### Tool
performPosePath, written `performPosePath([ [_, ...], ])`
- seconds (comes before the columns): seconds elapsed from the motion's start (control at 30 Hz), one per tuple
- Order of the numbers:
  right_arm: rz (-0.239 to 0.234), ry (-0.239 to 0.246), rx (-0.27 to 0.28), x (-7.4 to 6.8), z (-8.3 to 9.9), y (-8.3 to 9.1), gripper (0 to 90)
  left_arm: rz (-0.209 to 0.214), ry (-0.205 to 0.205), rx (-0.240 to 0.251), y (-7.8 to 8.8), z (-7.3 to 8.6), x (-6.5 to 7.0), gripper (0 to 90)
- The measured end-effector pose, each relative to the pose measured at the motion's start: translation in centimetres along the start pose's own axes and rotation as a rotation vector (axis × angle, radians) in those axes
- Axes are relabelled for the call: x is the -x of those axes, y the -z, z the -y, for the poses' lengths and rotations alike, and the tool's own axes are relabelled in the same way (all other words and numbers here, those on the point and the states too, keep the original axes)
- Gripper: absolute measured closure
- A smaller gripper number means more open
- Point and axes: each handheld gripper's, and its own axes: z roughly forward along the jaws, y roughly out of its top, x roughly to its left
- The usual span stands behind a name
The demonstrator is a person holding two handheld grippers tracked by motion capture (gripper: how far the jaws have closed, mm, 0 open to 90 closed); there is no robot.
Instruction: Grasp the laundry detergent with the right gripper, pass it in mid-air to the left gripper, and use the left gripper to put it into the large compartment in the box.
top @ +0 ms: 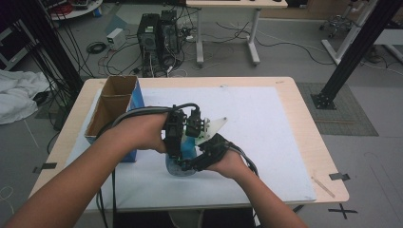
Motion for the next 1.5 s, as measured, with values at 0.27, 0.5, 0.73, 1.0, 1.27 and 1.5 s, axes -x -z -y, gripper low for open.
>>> performPosePath([
  [0.27,-0.008,-0.006,-0.002,0.0,0.0,0.0,47.7,0.02,0.024,-0.001,0.0,0.1,-0.1,37.7],
  [0.5,-0.013,-0.004,0.002,-0.1,-0.1,0.1,47.3,0.006,0.023,0.009,0.3,0.1,0.2,38.1],
  [0.73,0.003,-0.014,0.021,-0.3,-0.2,0.5,44.5,-0.001,0.008,0.02,0.9,0.1,0.2,38.2],
  [1.0,0.006,-0.048,0.058,-0.2,0.0,1.2,26.5,0.008,0.043,0.002,1.4,0.3,-0.1,38.1],
  [1.27,0.037,-0.089,0.048,0.2,0.4,2.4,22.8,0.012,0.093,0.016,2.9,1.5,-0.6,38.1],
  [1.5,0.063,-0.09,0.021,0.7,-0.1,3.4,21.8,0.019,0.142,0.022,3.8,2.7,-0.9,38.1],
])
